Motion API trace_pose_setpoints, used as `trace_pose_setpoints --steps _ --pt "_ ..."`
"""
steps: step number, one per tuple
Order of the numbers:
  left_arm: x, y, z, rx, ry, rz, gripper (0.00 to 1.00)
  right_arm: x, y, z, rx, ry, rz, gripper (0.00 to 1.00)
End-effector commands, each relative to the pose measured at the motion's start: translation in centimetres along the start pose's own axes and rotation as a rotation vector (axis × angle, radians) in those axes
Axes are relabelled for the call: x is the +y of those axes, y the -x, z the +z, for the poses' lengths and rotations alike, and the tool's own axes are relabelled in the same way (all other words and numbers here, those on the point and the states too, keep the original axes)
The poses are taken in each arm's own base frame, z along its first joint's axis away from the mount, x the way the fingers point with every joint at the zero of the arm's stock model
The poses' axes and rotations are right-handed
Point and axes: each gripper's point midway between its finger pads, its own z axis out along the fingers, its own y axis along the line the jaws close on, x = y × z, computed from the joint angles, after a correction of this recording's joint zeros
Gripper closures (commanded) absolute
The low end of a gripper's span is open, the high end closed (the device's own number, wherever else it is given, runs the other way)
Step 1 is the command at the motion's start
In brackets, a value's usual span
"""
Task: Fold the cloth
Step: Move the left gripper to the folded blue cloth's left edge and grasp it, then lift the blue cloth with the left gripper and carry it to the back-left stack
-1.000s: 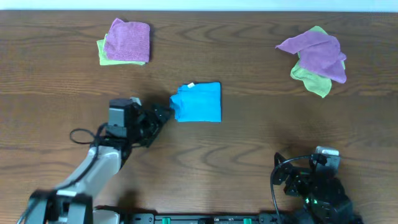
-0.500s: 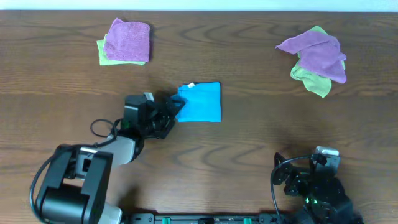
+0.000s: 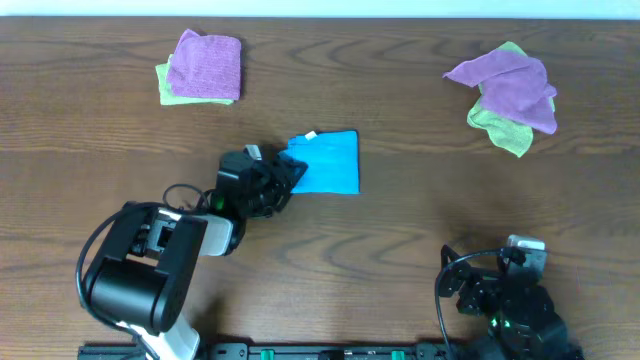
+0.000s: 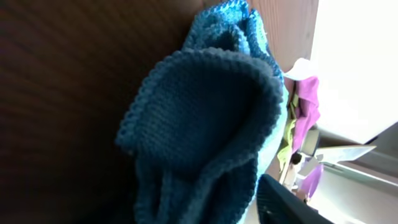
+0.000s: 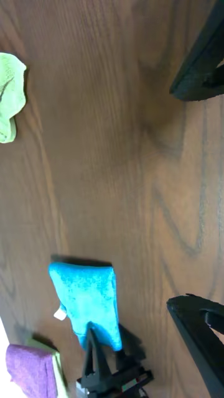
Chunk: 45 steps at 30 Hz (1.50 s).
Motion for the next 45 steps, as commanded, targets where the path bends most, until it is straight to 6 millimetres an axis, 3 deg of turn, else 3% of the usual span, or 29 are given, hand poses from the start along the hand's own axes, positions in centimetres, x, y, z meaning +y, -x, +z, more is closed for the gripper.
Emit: trace_pose_setpoints --steps 1,4,6,10,14,18,23,28,33,37,45 --pt "5.2 -0.4 0.6 -0.021 0.139 -0.009 0.53 -0.4 0.1 0.0 -0.010 -0.017 0.020 0.01" --pt "5.4 -0.4 1.0 -0.015 0.138 0.045 0.70 -0.4 0.1 0.0 -0.010 -0.017 0.020 0.01" --pt "5.4 -0.4 1.2 -0.009 0.136 0.077 0.91 -0.4 0.1 0.0 -0.010 -0.017 0.020 0.01" --pt "3.3 -0.2 1.8 0.018 0.078 0.152 0.94 -0.4 0.1 0.0 -0.010 -0.017 0.020 0.01" --pt "-2.1 1.1 2.1 0.056 -0.059 0.211 0.94 -0.4 0.1 0.0 -0.010 -0.017 0.020 0.01" --pt "-8.6 3.6 1.3 0.055 -0.167 0.247 0.94 -0.4 0.1 0.0 -0.010 -0.017 0.020 0.01" --pt "-16.0 8.5 -0.7 -0.004 -0.193 0.245 0.94 -0.4 0.1 0.0 -0.010 -0.017 0.020 0.01" --pt "-20.9 13.1 -3.5 -0.088 -0.142 0.297 0.94 -0.4 0.1 0.0 -0.010 -0.017 0.020 0.01" --pt "-23.0 16.9 -6.0 -0.199 -0.070 0.371 0.94 -0.4 0.1 0.0 -0.010 -0.017 0.021 0.01" --pt "-23.7 20.1 -6.7 -0.261 -0.071 0.376 0.94 -0.4 0.1 0.0 -0.010 -0.017 0.020 0.01" --pt "-21.4 25.6 -5.8 -0.279 -0.062 0.328 0.94 -0.4 0.1 0.0 -0.010 -0.017 0.020 0.01"
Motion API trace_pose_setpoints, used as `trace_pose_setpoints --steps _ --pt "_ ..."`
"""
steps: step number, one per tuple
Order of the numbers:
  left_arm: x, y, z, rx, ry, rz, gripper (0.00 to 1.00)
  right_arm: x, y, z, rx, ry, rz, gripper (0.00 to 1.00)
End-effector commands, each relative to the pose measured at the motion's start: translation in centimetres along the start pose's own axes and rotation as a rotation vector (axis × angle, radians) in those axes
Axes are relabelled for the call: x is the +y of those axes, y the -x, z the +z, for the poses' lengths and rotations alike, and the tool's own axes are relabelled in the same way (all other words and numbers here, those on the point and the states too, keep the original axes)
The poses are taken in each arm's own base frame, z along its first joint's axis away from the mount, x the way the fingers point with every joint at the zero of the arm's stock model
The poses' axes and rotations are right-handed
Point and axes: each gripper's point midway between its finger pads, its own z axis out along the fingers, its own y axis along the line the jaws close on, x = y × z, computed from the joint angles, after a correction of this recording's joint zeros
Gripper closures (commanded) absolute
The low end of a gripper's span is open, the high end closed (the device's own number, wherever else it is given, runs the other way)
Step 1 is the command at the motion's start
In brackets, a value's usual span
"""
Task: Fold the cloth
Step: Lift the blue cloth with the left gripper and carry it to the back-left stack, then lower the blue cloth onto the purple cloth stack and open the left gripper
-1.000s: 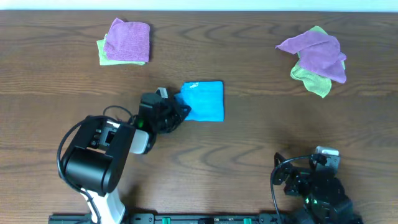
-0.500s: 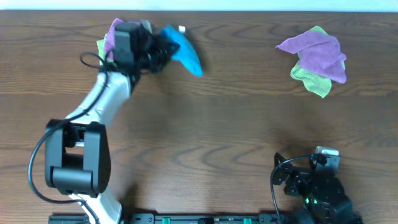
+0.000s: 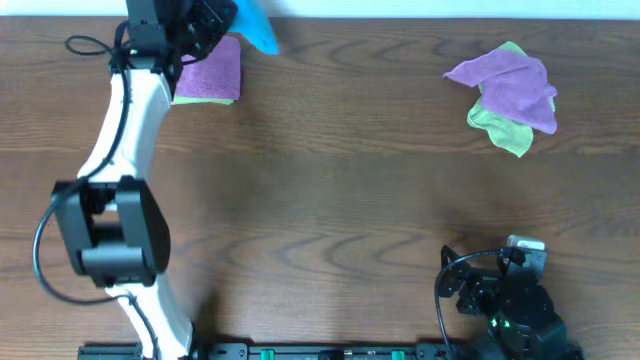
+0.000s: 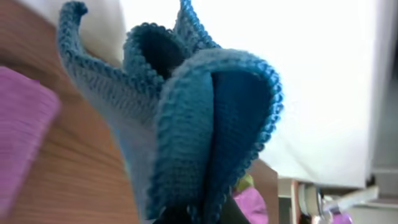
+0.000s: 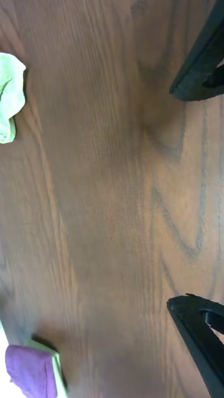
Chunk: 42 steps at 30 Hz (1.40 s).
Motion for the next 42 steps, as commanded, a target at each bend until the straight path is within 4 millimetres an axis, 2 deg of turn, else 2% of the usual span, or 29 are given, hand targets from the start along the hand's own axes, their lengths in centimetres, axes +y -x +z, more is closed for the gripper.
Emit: trace_pose_setpoints --steps 1,5,12,17,20,25,34,42 --pt "2.2 0.9 0.9 0.009 0.014 -0.002 0.94 -0.4 0.1 0.0 -0.011 -0.017 0.020 0.01" --pt "5.1 1.3 1.5 0.031 0.036 -0.031 0.94 -0.4 0.1 0.0 -0.011 -0.017 0.020 0.01" --pt "7.1 2.2 1.2 0.021 0.058 -0.020 0.94 -0.4 0.1 0.0 -0.011 -0.017 0.020 0.01" --pt "8.0 3.1 0.5 0.007 0.072 -0.018 0.94 -0.4 0.1 0.0 -0.011 -0.017 0.020 0.01" --pt "9.3 3.4 -0.1 0.007 0.107 -0.018 0.94 -0.4 0.1 0.0 -0.011 -0.016 0.020 0.01" --pt "12.1 3.2 -0.9 0.022 0.203 0.023 0.94 -0.4 0.1 0.0 -0.011 -0.017 0.020 0.01" --pt "16.8 2.3 -0.6 0.062 0.292 -0.009 0.94 -0.4 0.1 0.0 -0.011 -0.016 0.020 0.01" --pt "19.8 3.3 -2.5 0.047 0.377 -0.015 0.94 -0.4 0.1 0.0 -0.011 -0.016 0.020 0.01"
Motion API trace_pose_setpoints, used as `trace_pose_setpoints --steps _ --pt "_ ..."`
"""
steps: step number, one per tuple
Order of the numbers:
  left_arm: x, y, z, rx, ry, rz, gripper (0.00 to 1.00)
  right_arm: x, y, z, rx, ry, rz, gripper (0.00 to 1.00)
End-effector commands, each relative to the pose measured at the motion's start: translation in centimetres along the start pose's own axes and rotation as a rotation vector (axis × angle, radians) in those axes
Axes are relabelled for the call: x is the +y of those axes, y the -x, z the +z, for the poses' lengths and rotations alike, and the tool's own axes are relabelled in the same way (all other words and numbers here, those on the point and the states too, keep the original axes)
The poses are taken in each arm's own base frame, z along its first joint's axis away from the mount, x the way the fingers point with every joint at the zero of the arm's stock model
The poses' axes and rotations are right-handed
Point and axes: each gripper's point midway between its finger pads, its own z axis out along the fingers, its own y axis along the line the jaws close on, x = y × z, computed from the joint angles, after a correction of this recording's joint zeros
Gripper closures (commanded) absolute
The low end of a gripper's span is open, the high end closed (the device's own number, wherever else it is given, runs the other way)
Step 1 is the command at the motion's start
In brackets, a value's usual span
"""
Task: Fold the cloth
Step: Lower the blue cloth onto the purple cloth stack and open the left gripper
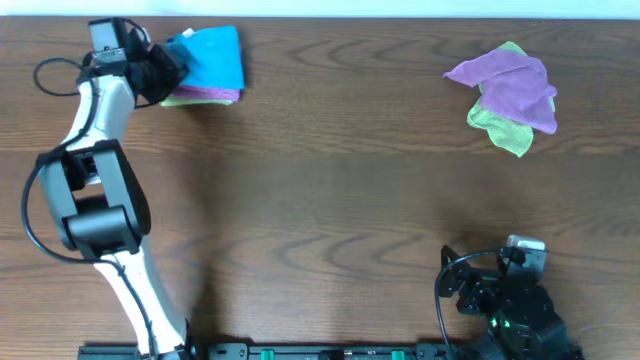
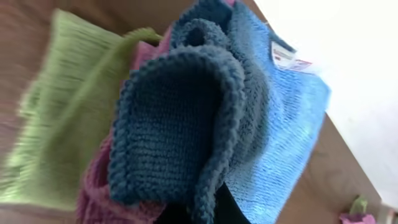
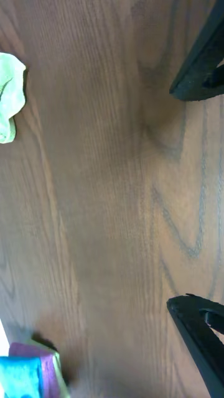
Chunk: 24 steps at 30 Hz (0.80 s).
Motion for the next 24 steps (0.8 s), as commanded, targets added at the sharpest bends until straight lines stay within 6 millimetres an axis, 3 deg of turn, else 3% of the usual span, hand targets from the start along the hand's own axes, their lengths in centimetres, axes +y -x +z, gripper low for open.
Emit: trace_pose_setpoints --steps 1,4,8,12,18,24 --pt "1.2 1.9 -1.0 -0.045 0.030 0.016 0.92 -0.4 0.1 0.0 -0.011 -0.016 0.021 0.01" --pt "2.2 2.6 -1.6 -0.057 0.038 -0.003 0.78 -0.4 0.1 0.0 -0.011 -0.016 0.021 0.01" --pt "3.2 2.9 -2.1 -0.054 0.046 -0.027 0.32 -0.4 0.1 0.0 -0.011 -0.016 0.021 0.01" --pt "2.9 2.7 -2.2 -0.038 0.024 0.000 0.02 -0.4 0.1 0.0 -0.011 -0.016 0.021 0.01" --pt "2.5 2.8 -3.4 -0.035 0.009 -0.006 0.04 -0.4 0.1 0.0 -0.011 -0.016 0.021 0.01" --pt "0.6 2.7 -7.5 -0.045 0.021 0.108 0.04 -0.4 0.1 0.0 -0.011 -0.016 0.021 0.01"
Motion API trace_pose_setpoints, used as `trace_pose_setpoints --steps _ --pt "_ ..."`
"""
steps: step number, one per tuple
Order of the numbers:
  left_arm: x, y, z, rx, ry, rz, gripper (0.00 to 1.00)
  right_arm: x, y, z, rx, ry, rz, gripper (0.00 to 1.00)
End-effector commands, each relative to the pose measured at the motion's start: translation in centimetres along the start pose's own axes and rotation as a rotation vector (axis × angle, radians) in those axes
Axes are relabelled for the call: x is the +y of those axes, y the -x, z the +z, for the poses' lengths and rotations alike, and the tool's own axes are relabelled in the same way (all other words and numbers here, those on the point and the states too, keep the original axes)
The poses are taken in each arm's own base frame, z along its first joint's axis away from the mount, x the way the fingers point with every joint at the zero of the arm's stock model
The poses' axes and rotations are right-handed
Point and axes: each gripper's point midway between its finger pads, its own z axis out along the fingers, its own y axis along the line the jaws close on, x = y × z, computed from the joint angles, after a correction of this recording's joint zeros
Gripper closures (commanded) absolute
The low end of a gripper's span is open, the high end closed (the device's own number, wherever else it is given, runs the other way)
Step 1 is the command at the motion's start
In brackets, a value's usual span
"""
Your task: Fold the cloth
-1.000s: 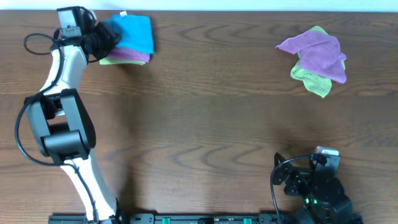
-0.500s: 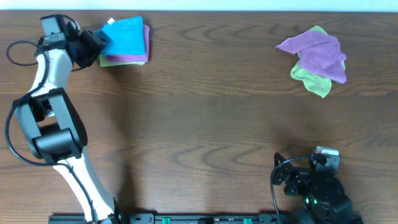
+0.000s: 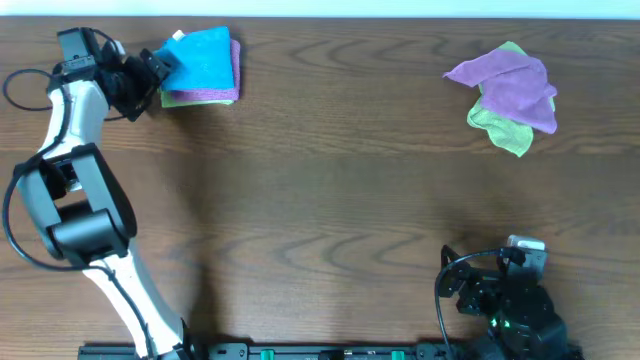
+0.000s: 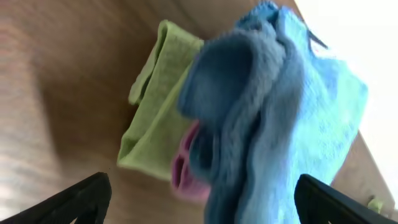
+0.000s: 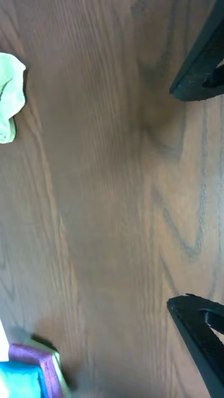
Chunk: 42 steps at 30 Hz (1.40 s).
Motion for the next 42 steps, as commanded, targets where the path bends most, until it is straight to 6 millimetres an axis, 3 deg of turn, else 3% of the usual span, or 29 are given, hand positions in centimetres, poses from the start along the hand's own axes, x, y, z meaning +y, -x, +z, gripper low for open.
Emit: trace_pose_setpoints --steps 1,9,15,21,23,25,32,42 --pt "-3.3 1.7 -5.2 -0.081 -0.028 0.126 0.05 -0.4 0.1 0.0 -0.011 -0.017 0.020 0.01" --pt "-4.8 -0.3 -12.3 -0.109 0.089 0.223 0.04 -0.4 0.1 0.0 -0.011 -0.017 0.020 0.01" --pt "-5.1 -3.7 -17.6 -0.100 0.235 0.288 0.05 -0.4 0.1 0.0 -0.011 -0.017 0.020 0.01" --pt "-7.1 -7.1 -22.0 -0.107 0.224 0.230 0.05 -0.4 0.1 0.0 -0.011 -0.017 0.021 0.01" --pt "-7.4 -7.4 -23.1 -0.129 0.223 0.219 0.05 -0.4 0.1 0.0 -0.011 -0.017 0.020 0.01" --pt "-7.4 -8.0 -23.7 -0.120 0.227 0.215 0.05 -0.4 0.1 0.0 -0.011 -0.017 0.020 0.01" --pt "-6.3 -13.5 -24.4 0.037 0.274 0.249 0.05 -0.4 0.1 0.0 -0.011 -0.017 0.020 0.01" --pt "-4.5 -21.3 -20.5 0.013 0.171 0.397 0.05 -0.4 0.1 0.0 -0.011 -0.017 0.020 0.01"
